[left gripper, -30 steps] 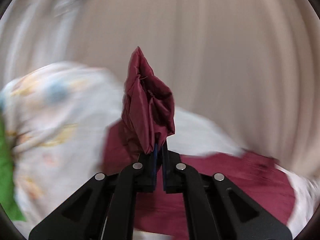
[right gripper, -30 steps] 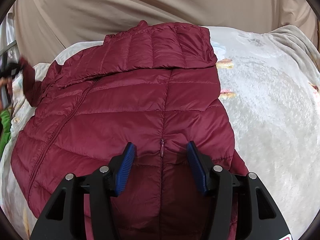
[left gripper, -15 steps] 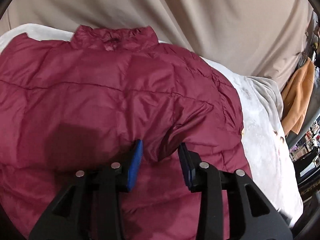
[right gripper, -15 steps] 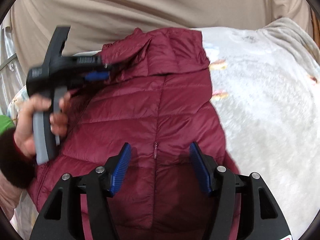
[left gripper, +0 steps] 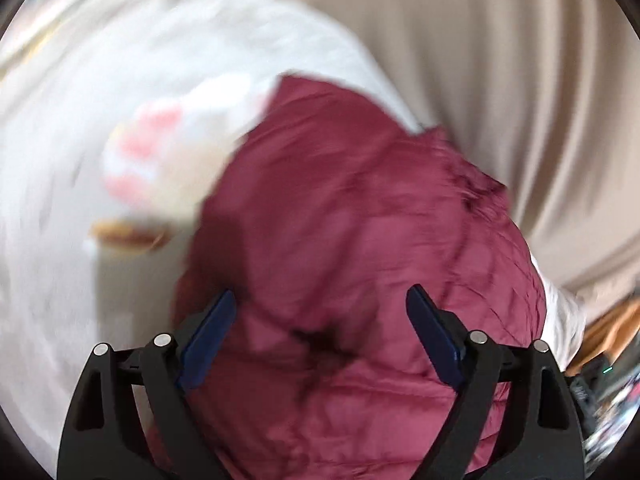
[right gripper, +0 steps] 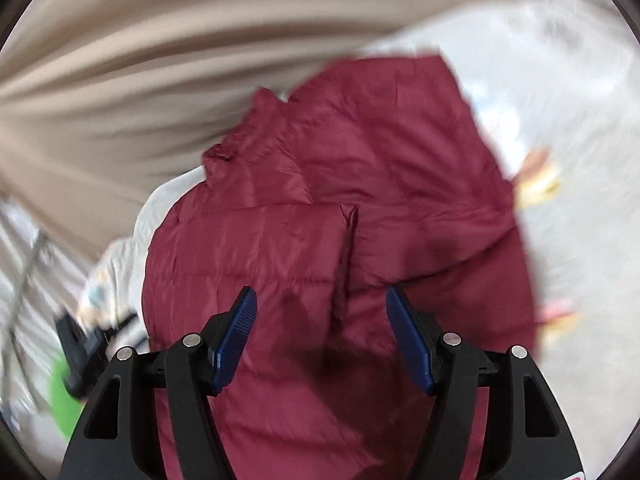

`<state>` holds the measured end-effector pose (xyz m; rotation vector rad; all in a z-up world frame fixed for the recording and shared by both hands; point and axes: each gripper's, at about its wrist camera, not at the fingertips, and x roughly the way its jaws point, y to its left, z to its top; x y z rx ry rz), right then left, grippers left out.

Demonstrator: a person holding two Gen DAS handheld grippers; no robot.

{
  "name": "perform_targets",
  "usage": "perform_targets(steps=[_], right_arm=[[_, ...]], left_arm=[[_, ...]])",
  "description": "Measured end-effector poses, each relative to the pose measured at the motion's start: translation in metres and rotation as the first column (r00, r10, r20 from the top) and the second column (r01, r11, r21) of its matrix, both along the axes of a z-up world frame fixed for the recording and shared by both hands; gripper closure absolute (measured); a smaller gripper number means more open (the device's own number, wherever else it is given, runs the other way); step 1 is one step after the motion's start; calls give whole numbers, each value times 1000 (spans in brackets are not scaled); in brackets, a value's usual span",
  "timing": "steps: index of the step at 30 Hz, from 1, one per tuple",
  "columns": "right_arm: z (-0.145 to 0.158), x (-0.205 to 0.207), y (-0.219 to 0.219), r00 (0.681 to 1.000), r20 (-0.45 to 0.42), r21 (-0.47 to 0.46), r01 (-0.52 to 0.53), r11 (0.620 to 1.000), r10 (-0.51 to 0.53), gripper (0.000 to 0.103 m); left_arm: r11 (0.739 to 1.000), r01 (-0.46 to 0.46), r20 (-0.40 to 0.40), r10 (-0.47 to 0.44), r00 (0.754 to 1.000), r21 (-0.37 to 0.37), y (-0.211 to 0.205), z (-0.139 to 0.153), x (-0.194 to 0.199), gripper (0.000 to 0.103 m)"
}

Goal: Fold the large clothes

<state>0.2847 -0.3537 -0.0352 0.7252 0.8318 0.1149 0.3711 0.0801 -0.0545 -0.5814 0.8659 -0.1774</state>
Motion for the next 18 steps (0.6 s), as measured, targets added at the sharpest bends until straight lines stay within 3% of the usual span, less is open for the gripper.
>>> perform_targets(steps=[2, 3, 4, 5, 6, 7, 8, 11, 13, 14, 15, 17, 18], right_arm=[[-4, 8, 13, 1000, -9, -16, -25, 1000, 25, 44], [-3, 10, 24, 999, 1, -57, -49, 997, 49, 62], [0, 12, 33, 997, 3, -110, -73, 991, 74, 75], [7, 15, 42, 995, 10, -157, -97, 983, 100, 96], [14, 15, 45, 995, 33, -175, -91, 980, 98, 97], [28, 12, 47, 992, 83, -197, -80, 977, 98, 98], [47, 9, 50, 984, 143, -229, -75, 971, 109, 99], [115, -10, 63, 913, 368, -367, -30, 930, 175, 99], [137, -12, 63, 875, 442, -388, -9, 922, 195, 99], [136, -7, 60, 878, 440, -394, 0, 919, 189, 99], [126, 7, 53, 904, 397, -402, 15, 915, 160, 99], [85, 41, 36, 966, 241, -396, 8, 918, 95, 99], [50, 61, 25, 991, 116, -377, -18, 926, 67, 99]], left_arm=[[1000, -11, -6, 11, 1000, -12, 7, -9, 2, 27], [1000, -7, 0, 7, 1000, 4, 7, -9, 5, 28], [1000, -6, 3, 6, 1000, 29, 7, -9, 8, 36], [999, -2, 5, 1, 1000, 49, 5, -5, 7, 48], [997, 14, 6, -14, 1000, 72, 2, -3, 13, 55], [997, 12, 7, -12, 1000, 82, 1, 0, 15, 72], [996, 6, 18, -7, 1000, 85, 1, 5, 19, 81], [997, 9, 58, -14, 998, 83, -6, 14, 24, 87], [992, 19, 77, -29, 997, 128, -18, 14, 29, 87], [987, 27, 79, -40, 996, 161, -27, 10, 34, 88], [984, 27, 76, -41, 996, 178, -25, 7, 33, 88], [974, 26, 48, -38, 998, 224, -35, -8, 41, 88], [973, 22, 48, -33, 998, 228, -38, -12, 43, 88]])
